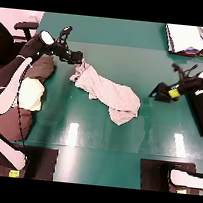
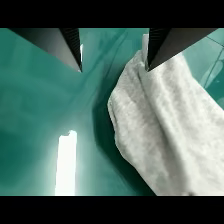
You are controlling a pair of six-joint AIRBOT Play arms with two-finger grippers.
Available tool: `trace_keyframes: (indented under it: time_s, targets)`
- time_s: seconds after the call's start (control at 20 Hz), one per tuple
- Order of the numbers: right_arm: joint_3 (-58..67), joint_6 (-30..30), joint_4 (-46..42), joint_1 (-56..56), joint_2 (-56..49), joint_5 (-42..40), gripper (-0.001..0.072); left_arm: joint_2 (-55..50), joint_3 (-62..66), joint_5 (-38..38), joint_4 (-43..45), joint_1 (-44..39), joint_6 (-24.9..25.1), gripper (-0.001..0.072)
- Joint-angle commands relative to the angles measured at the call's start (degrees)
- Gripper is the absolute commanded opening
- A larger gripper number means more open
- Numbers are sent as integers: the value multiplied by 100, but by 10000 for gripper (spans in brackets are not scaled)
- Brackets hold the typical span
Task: Fold the shirts.
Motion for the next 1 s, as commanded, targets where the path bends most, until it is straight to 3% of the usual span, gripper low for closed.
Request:
trace_keyframes:
  time_s: [0.0, 0.15, 0.25, 0.35, 0.65, 0.75, 0.95]
  targets:
    - [-713, 20, 186, 334, -260, -728, 450, -4, 127, -140, -39, 2, 70, 21]
    - [-570, 0, 260, 745, -603, -901, 439, -4, 127, -151, -44, 2, 70, 21]
    - [-352, -116, 256, 942, -758, -955, 247, -4, 127, -195, -44, 2, 70, 21]
    - [-164, -199, 221, 1045, -752, -1034, 12, 37, 127, -254, -37, 2, 70, 20]
    - [979, -177, -1106, 706, 728, -608, 13, 1464, 636, -197, 717, 2, 146, 20]
    - [1659, -179, -1137, 398, 1366, -385, 13, 2234, 984, -195, 782, 2, 376, 20]
    - [2844, -179, -1139, -155, 2306, -63, 13, 3853, 1272, -140, 774, 2, 374, 21]
